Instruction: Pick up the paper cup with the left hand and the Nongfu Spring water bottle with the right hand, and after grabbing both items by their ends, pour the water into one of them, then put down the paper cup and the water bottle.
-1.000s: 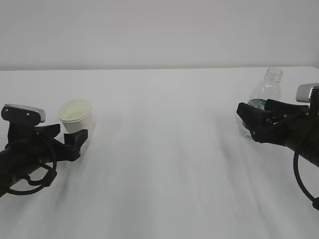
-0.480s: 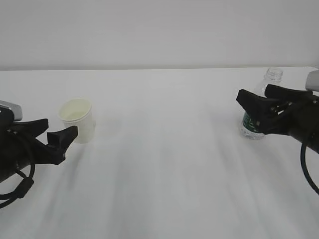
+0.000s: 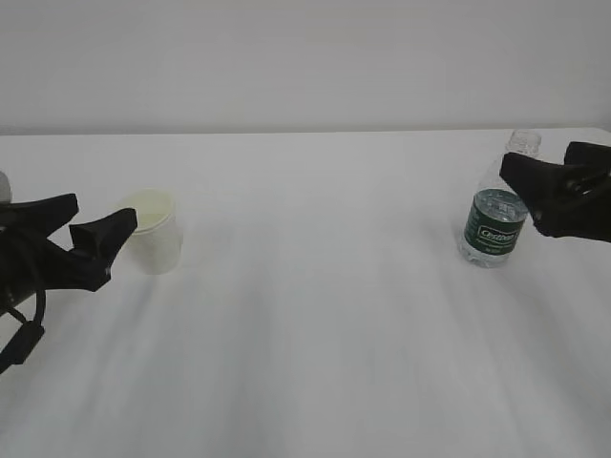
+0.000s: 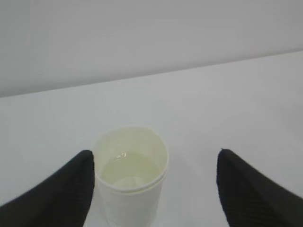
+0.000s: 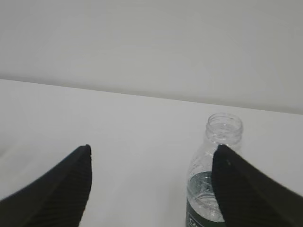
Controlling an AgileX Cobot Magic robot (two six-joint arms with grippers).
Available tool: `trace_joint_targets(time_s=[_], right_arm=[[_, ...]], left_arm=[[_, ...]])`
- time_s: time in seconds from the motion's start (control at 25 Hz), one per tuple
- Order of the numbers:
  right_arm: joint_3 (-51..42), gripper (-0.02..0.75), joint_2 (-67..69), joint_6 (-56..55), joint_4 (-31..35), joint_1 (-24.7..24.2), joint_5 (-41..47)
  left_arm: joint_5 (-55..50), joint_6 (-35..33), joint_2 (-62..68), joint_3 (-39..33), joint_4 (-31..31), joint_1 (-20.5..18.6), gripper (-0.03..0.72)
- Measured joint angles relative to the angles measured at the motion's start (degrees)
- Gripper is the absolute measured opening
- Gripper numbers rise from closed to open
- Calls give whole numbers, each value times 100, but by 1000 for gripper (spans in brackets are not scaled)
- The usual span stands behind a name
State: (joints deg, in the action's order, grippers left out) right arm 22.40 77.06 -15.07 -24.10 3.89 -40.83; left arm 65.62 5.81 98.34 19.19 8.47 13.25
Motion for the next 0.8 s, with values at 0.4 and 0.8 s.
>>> trace_joint_targets(time_s=[0.4, 0.8], right_arm=[[-32, 589, -1092, -20, 212, 0, 1062], [-44, 589, -2185, -147, 319, 0, 1735]], left_arm=[[0, 0, -972, -21, -241, 0, 562], [-365, 0, -2483, -44, -276, 0, 557]])
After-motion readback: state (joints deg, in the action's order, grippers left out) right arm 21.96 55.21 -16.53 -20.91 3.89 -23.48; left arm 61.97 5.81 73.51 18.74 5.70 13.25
